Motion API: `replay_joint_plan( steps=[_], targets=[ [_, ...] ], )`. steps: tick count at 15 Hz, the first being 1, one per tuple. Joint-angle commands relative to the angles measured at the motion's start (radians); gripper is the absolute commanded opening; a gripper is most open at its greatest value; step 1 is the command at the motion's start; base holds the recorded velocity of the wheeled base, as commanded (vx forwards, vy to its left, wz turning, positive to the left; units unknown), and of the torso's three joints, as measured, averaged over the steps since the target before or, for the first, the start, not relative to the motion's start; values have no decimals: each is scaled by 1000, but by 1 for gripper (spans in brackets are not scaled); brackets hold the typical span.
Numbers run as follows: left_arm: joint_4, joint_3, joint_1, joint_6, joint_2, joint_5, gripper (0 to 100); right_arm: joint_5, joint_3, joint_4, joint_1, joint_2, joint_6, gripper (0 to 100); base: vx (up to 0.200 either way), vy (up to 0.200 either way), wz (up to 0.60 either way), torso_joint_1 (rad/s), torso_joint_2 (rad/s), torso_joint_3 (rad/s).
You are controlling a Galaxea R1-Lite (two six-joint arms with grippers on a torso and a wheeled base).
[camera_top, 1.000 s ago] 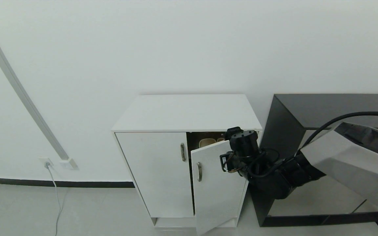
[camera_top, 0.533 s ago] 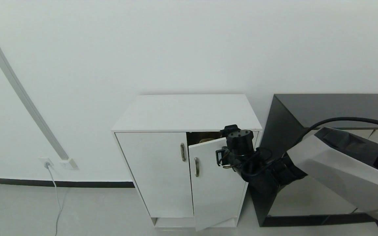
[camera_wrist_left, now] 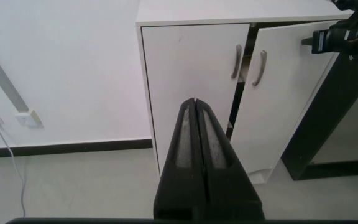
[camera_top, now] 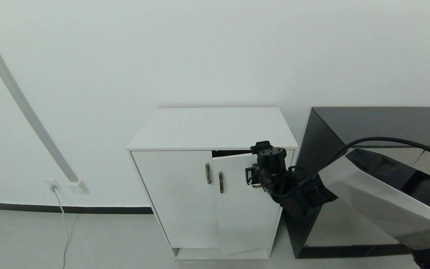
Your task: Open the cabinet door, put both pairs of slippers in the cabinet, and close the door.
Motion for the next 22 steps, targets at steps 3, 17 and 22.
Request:
replay_joint_plan(
  steps=[3, 17, 22],
  targets=[
    [0, 0, 0, 0, 1, 0, 0, 11, -45, 0, -16, 36, 0, 0, 0, 0, 0, 0, 0, 0],
    [0, 0, 0, 0, 1, 0, 0, 3, 53, -117, -19, 5, -3, 0, 0, 0, 0, 0, 0, 0],
    [0, 0, 0, -5, 1, 2, 0, 1, 294, -212, -53, -162, -2, 0, 0, 0, 0, 0, 0, 0]
  ],
)
